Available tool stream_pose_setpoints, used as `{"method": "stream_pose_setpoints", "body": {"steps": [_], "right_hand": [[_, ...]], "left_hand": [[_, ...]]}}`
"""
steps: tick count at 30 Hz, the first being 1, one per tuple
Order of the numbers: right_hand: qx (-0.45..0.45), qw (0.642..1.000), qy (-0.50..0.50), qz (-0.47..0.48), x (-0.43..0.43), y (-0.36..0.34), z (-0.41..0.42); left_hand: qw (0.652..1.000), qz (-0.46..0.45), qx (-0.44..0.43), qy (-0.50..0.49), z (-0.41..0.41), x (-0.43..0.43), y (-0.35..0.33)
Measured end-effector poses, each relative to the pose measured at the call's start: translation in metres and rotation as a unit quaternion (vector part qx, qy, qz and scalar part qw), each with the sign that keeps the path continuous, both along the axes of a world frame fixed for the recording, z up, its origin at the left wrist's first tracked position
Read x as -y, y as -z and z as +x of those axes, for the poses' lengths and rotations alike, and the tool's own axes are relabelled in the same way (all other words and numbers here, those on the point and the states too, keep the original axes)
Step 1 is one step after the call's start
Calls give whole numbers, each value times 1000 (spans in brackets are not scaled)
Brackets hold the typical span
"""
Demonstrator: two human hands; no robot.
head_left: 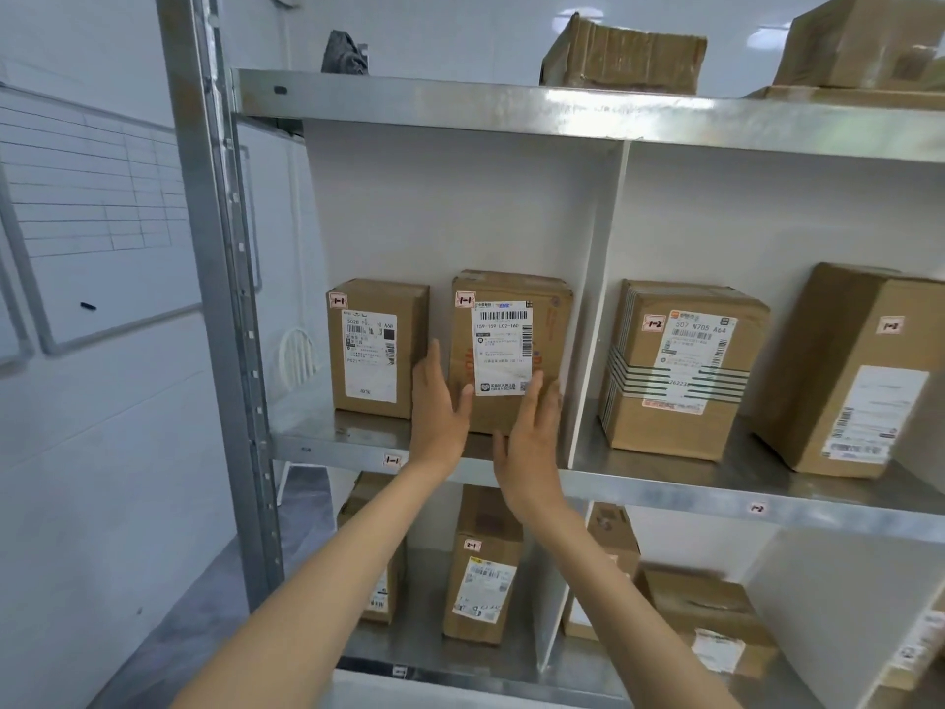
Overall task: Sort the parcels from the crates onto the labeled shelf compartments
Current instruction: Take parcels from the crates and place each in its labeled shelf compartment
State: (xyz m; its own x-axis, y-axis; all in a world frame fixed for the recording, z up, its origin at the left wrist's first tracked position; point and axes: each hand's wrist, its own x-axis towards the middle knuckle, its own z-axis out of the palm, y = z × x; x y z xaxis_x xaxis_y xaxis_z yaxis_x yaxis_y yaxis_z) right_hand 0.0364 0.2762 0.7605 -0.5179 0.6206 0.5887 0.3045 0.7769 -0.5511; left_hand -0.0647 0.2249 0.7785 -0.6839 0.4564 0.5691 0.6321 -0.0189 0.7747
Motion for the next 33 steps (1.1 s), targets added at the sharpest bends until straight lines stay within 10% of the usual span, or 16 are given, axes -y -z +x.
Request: {"method": "stream_pose_setpoints", "body": {"steps": [5,16,33], "right_hand": [[17,993,-58,101,22,4,6],[-47,972,-228,2,51,5,14],[-35,818,-557,-140,209,69,126]], "left_hand": [[998,48,-28,-31,15,12,4],[986,63,-37,-147,13,108,16],[887,25,39,-460,228,335,92]]}}
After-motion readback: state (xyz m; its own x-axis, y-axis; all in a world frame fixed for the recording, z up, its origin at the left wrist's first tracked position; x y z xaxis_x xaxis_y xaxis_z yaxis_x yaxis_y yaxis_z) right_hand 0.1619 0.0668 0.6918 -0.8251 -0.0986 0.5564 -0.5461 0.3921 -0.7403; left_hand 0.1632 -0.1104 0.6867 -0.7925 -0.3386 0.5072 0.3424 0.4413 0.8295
